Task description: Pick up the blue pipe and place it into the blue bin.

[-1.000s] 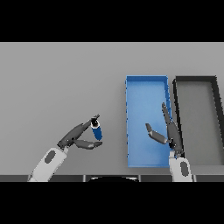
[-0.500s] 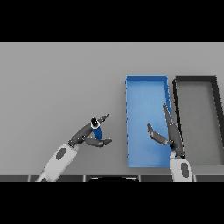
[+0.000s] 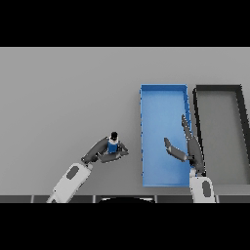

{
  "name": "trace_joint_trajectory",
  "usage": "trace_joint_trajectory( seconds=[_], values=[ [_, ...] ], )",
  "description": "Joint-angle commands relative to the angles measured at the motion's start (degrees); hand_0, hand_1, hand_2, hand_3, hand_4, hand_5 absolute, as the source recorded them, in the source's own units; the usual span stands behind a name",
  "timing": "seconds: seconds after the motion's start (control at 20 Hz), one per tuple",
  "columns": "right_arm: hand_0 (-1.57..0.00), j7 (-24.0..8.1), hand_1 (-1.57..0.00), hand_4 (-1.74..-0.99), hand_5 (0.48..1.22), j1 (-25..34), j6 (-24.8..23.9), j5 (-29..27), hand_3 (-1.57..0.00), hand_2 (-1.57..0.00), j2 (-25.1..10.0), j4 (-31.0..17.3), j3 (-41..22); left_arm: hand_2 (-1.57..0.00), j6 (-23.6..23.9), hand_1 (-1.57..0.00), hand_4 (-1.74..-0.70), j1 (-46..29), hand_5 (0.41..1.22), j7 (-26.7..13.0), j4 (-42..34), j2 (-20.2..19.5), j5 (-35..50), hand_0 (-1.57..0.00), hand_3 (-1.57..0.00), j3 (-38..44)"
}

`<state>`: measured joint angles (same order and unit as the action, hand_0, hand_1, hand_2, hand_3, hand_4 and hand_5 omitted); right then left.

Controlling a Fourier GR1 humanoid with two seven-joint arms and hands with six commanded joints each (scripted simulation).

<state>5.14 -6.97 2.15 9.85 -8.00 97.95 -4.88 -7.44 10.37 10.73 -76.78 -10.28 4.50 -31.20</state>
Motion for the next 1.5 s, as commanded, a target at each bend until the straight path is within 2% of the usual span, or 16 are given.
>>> trace_joint_trajectory(
  seconds=[0.0, 0.15, 0.2, 0.35, 0.6, 0.8, 0.85, 0.95, 1.1, 1.2, 1.3, 1.35, 1.45],
  values=[
    [0.0, 0.29, 0.0, -1.222, 0.646, 0.29, 0.23, -0.34, 0.0, 0.0, -0.07, 0.09, 0.08, -1.39, 0.14, -1.36, -1.51, -0.32, 1.139, 0.17, -0.35, -0.19, -0.61, -1.32, -1.38, -0.13],
    [0.0, -1.29, 0.0, -1.217, 0.631, 1.5, 0.0, -0.17, 0.0, 0.0, 0.23, -0.56, -0.01, -1.48, 1.15, -1.46, -1.48, -1.64, 1.179, 1.28, -3.04, 1.1, -1.85, -1.44, -1.47, -0.45],
    [0.0, -0.31, 0.0, -1.219, 0.628, 1.33, -0.08, -0.4, 0.0, 0.0, 0.43, -0.98, 0.2, -1.5, 1.29, -1.48, -1.48, -1.35, 1.188, 1.43, -3.67, 1.22, -2.1, -1.47, -1.49, -0.08],
    [0.0, -0.78, 0.0, -1.226, 0.636, 1.8, -0.02, -0.35, 0.0, 0.0, 0.17, -1.43, 0.38, -1.53, 1.07, -1.53, -1.47, -0.32, 1.204, 1.35, -7.2, 2.07, -1.12, -1.52, -1.53, 1.02],
    [0.0, -0.27, 0.0, -1.184, 0.643, 1.45, -0.47, 1.02, 0.0, 0.0, -0.63, -0.54, 0.23, -1.56, -1.06, -1.56, -1.47, 2.16, 1.215, -2.2, -12.74, 2.71, -0.51, -1.55, -1.56, 0.96],
    [0.0, 0.34, 0.0, -1.158, 0.643, 1.09, -0.54, 1.31, 0.0, 0.0, -0.84, -0.65, 0.28, -1.57, -2.12, -1.56, -1.47, 3.77, 1.219, -5.87, -14.38, 3.83, -0.99, -1.56, -1.57, 0.7],
    [0.0, -0.22, 0.0, -1.155, 0.642, 1.69, -0.69, 1.27, 0.0, 0.0, -0.47, -1.42, 0.27, -1.57, -2.21, -1.57, -1.47, 3.36, 1.219, -6.54, -14.95, 3.82, -1.45, -1.57, -1.57, 0.5],
    [0.0, 0.64, 0.0, -1.145, 0.643, 1.57, -1.04, 1.44, 0.0, 0.0, -0.96, -1.82, 0.81, -1.57, -2.49, -1.57, -1.47, 2.91, 1.22, -6.71, -15.34, 4.1, -1.82, -1.57, -1.57, 0.68],
    [0.0, 1.3, 0.0, -1.138, 0.643, -2.1, -3.23, 3.76, 0.0, 0.0, -0.2, 1.84, -0.06, -1.57, -2.88, -1.57, -1.47, 3.0, 1.22, -7.62, -14.61, 4.73, -2.38, -1.57, -1.57, 1.36],
    [0.0, 0.12, 0.0, -1.188, 0.643, -4.84, -4.99, 6.01, 0.0, 0.0, 0.47, 5.31, -0.94, -1.57, -3.54, -1.57, -1.47, 2.58, 1.22, -6.68, -14.29, 4.83, -2.82, -1.57, -1.57, 1.59],
    [0.0, -0.46, 0.0, -1.184, 0.642, -6.53, -5.81, 7.06, 0.0, 0.0, 0.81, 7.36, -1.31, -1.57, -4.2, -1.57, -1.47, 2.51, 1.22, -6.15, -14.49, 4.88, -3.27, -1.57, -1.57, 1.81],
    [0.0, 0.49, 0.0, -1.187, 0.642, -7.17, -5.67, 6.93, 0.0, -0.02, 1.1, 8.97, -1.8, -1.57, -4.41, -1.57, -1.47, 3.06, 1.22, -6.78, -14.22, 5.35, -3.23, -1.57, -1.57, 2.04],
    [0.0, 2.32, -0.01, -1.198, 0.641, -7.27, -0.13, -1.77, 0.0, -0.07, 1.15, 11.34, -1.31, -1.57, -5.1, -1.57, -1.47, 2.43, 1.221, -6.45, -14.55, 5.2, -3.31, -1.57, -1.57, 2.4]
  ],
)
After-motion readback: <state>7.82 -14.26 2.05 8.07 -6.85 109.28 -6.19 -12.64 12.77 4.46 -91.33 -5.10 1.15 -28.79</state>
